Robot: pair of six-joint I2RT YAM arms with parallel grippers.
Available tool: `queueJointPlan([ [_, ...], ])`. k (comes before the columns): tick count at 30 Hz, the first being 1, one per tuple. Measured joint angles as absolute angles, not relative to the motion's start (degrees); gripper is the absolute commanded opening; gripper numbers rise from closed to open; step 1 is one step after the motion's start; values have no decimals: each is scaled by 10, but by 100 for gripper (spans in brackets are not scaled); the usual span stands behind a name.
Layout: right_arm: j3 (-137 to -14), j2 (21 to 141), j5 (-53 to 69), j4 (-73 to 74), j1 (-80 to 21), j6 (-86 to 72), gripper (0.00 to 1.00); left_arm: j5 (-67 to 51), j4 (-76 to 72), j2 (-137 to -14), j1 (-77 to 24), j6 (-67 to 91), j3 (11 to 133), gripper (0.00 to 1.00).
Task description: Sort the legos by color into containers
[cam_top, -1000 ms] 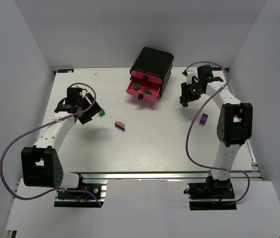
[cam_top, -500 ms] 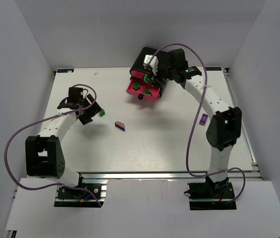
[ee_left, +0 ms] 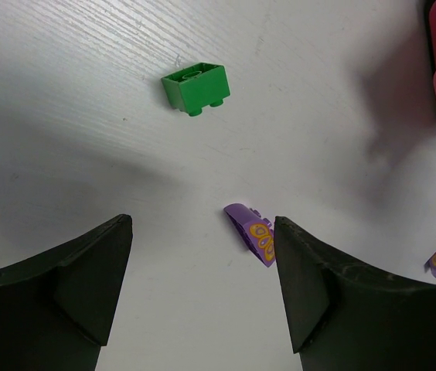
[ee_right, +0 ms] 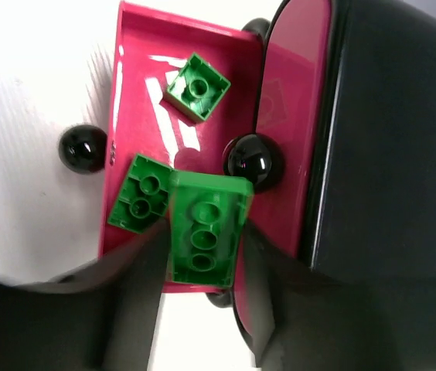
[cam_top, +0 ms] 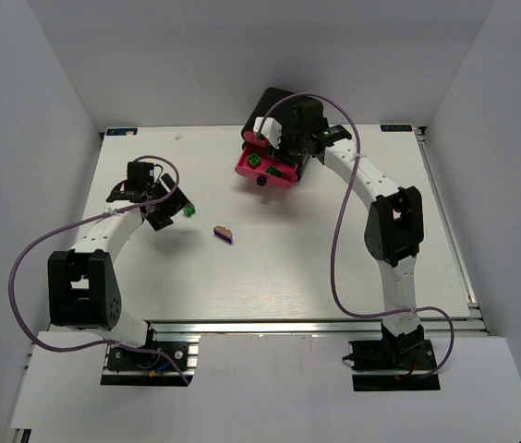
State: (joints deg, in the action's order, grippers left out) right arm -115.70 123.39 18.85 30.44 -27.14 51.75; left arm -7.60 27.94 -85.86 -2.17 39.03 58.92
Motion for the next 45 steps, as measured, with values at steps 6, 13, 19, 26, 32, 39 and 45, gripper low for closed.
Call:
queueJointPlan([
  [6,-1146,1234,166,308,-276,530,70,-82,273,-860,-22,391,589,83],
  [13,-1146,1234,159,316,-282,518,65,-81,270,-880,-22,395,597,83],
  [19,-1144,1206,233,342,-267,442,45,-69,284,-940,-22,394,642,83],
  [26,-1008,1031,337,316,-234,342,63,-55,310,-1050,-24,385,730,81],
  [32,-948,979,361,291,-221,303,64,-51,332,-1119,-29,383,785,77],
  [39,-906,979,362,283,-199,276,64,-56,348,-1131,-29,378,797,68],
  [45,-905,979,362,270,-186,265,63,-70,353,-1133,-29,375,799,54],
])
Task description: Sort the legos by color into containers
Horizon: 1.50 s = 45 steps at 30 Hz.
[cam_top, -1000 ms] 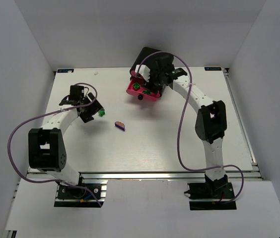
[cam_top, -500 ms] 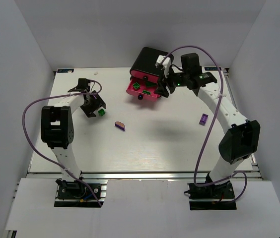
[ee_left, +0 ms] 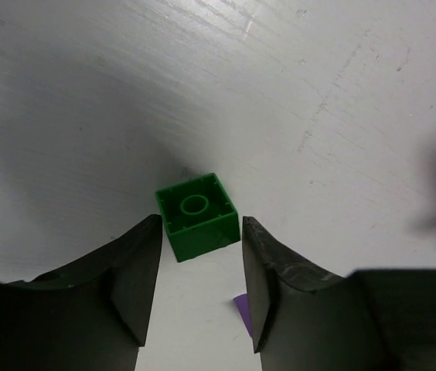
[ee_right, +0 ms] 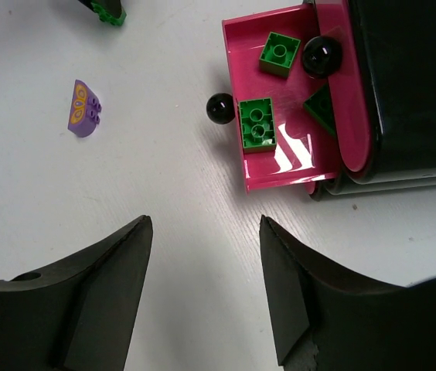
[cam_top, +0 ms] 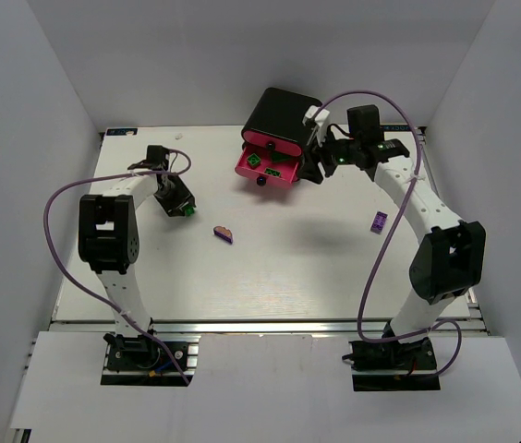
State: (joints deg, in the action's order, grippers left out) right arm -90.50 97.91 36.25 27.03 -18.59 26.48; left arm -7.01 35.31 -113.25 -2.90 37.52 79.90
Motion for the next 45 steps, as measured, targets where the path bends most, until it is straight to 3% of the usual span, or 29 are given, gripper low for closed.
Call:
queueJointPlan([
  [4,-903,979,364,266,-181,259,63,-79,356,-1139,-29,376,808,44],
  [8,-901,978,365,265,-178,257,62,-89,355,-1140,-30,375,811,21],
  [12,-884,964,367,257,-172,255,62,-120,338,-1137,-32,376,811,10],
  [18,-845,923,368,238,-157,243,62,-198,276,-1111,-48,402,844,8],
  [27,-808,908,369,223,-144,230,62,-296,178,-1141,-126,468,1006,9],
  [30,-802,908,369,223,-140,226,62,-307,167,-1169,-146,479,1056,9],
  [35,-799,907,371,221,-131,220,63,-309,173,-1239,-174,492,1122,21],
  [45,-791,900,376,214,-120,214,63,-300,192,-1261,-183,499,1117,22],
])
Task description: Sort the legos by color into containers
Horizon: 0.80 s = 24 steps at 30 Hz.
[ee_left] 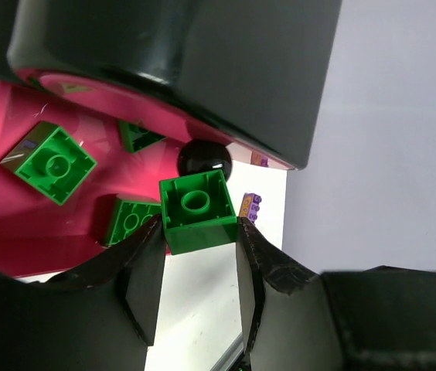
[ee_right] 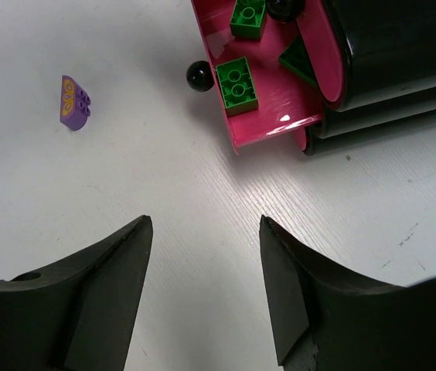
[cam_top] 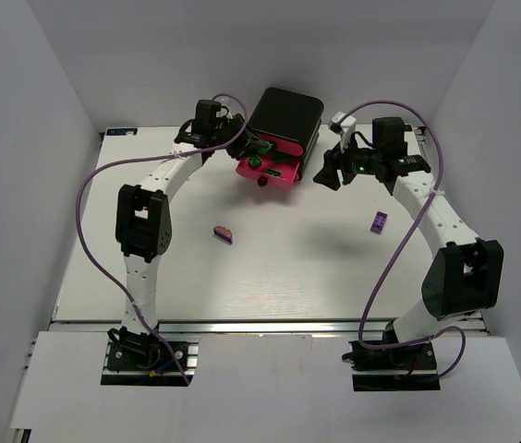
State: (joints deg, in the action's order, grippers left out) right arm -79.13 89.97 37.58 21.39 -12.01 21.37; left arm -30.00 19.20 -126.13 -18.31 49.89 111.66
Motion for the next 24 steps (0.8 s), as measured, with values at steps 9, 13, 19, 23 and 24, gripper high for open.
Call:
queueJointPlan([
  [9,-791,900,379,211,-120,214,64,-301,178,-1256,-181,503,1094,40],
  [13,-790,900,380,211,-120,214,66,-300,179,-1256,-182,504,1092,56],
  [19,-791,900,387,212,-120,220,66,-296,192,-1256,-186,503,1091,62],
  [23,-791,901,393,212,-120,230,66,-294,192,-1256,-186,502,1087,62],
  [24,-791,903,397,213,-120,234,64,-293,192,-1256,-186,502,1084,58],
])
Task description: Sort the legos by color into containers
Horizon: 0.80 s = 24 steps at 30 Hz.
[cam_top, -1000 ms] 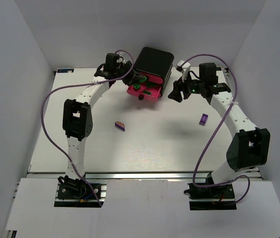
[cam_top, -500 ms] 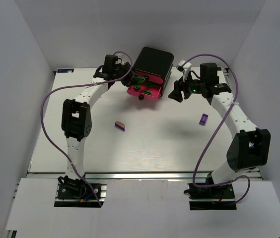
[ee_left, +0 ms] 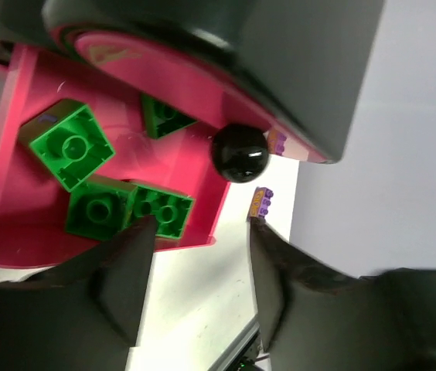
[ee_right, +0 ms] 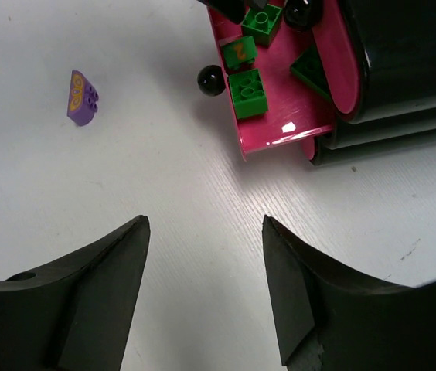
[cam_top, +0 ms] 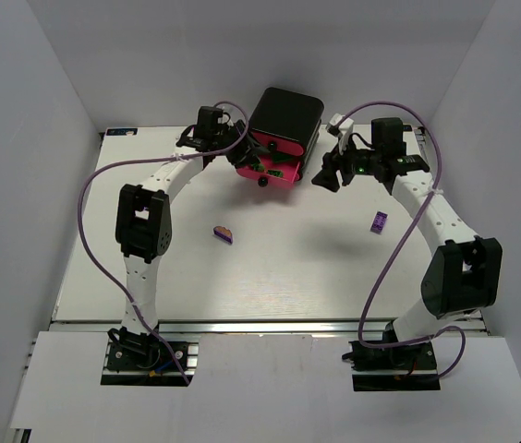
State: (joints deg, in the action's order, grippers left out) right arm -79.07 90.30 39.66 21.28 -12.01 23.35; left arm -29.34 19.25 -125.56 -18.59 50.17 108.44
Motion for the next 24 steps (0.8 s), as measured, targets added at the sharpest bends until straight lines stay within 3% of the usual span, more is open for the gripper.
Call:
queueJointPlan([
  [1,-791,905,402,213,-120,242,63,-293,193,-1256,-186,502,1081,53],
  [3,-795,913,418,226,-123,267,45,-292,192,-1255,-184,502,1075,41],
  [4,-799,920,430,234,-125,292,36,-290,193,-1253,-182,502,1071,28],
  [5,-805,929,443,246,-128,321,21,-288,192,-1249,-181,501,1064,22],
  [8,-841,968,474,296,-146,412,0,-274,196,-1223,-173,491,1042,15],
  [9,-858,984,480,314,-156,441,0,-269,197,-1210,-170,488,1034,16],
  [13,-916,1047,465,358,-210,516,0,-242,193,-1122,-152,471,968,40],
  [14,-922,1058,456,360,-225,521,0,-234,192,-1092,-147,467,945,53],
  [17,-929,1084,401,357,-270,524,0,-214,175,-992,-130,461,855,68],
  [24,-940,1141,205,303,-345,470,0,-187,154,-849,-104,464,676,74],
])
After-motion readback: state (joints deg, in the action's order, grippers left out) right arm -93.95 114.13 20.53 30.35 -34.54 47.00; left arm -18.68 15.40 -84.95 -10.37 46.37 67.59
